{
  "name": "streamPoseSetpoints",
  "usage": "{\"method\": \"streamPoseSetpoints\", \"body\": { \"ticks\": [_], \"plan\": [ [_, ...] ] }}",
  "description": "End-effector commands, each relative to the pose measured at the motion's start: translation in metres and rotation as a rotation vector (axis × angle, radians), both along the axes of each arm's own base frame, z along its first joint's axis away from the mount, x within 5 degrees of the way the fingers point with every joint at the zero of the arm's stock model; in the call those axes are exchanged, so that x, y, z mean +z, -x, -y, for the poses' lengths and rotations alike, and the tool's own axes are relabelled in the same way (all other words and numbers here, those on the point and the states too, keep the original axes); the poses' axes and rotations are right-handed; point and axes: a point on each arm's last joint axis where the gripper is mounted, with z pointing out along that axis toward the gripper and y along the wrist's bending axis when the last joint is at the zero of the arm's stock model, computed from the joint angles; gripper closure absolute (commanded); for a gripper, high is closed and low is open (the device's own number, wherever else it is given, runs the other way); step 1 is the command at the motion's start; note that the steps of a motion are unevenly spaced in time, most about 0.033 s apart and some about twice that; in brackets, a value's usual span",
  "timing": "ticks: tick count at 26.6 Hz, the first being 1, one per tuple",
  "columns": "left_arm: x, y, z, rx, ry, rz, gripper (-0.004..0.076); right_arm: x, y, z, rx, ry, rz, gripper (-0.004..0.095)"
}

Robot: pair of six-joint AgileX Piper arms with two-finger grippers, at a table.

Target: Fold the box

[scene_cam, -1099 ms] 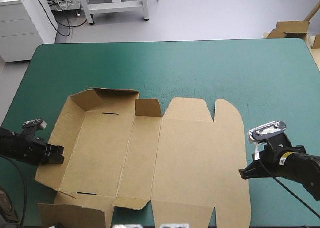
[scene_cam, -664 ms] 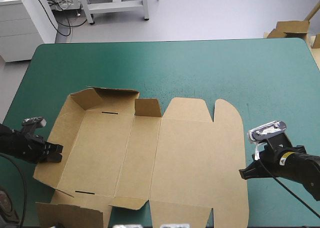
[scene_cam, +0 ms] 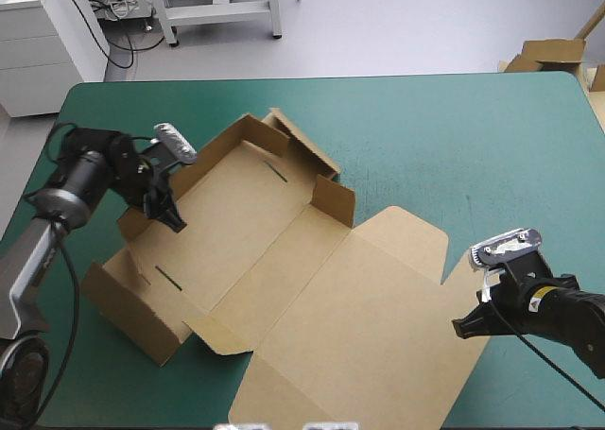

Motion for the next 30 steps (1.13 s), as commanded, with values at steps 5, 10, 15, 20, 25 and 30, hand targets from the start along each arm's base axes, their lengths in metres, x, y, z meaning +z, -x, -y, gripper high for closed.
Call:
{"method": "streamPoseSetpoints", "body": {
  "ticks": [5, 10, 15, 20, 25, 30],
  "plan": [
    [0.029, -0.009, 0.114, -0.35, -0.078, 0.446, 0.0731, 0.011, -0.003, 0.0, -0.007, -0.015, 0.062, 0.0929],
    [0.036, 0.001, 0.161, -0.504, -0.152, 0.653, 0.0731, 0.01, -0.002, 0.001, -0.006, -0.013, 0.056, 0.0929],
    [0.05, 0.005, 0.176, -0.505, -0.213, 0.836, 0.0731, 0.01, -0.002, 0.0, -0.006, -0.015, 0.055, 0.0929],
    [0.055, 0.017, 0.192, -0.555, -0.243, 0.897, 0.0731, 0.01, -0.002, 0.0, -0.011, -0.021, 0.053, 0.0929],
    [0.046, 0.038, 0.216, -0.639, -0.248, 0.889, 0.0732, 0.01, -0.002, 0.0, -0.011, -0.021, 0.053, 0.0929],
    [0.021, 0.049, 0.222, -0.727, -0.311, 0.877, 0.0732, 0.01, -0.002, 0.0, -0.011, -0.023, 0.051, 0.0929]
  ]
}}
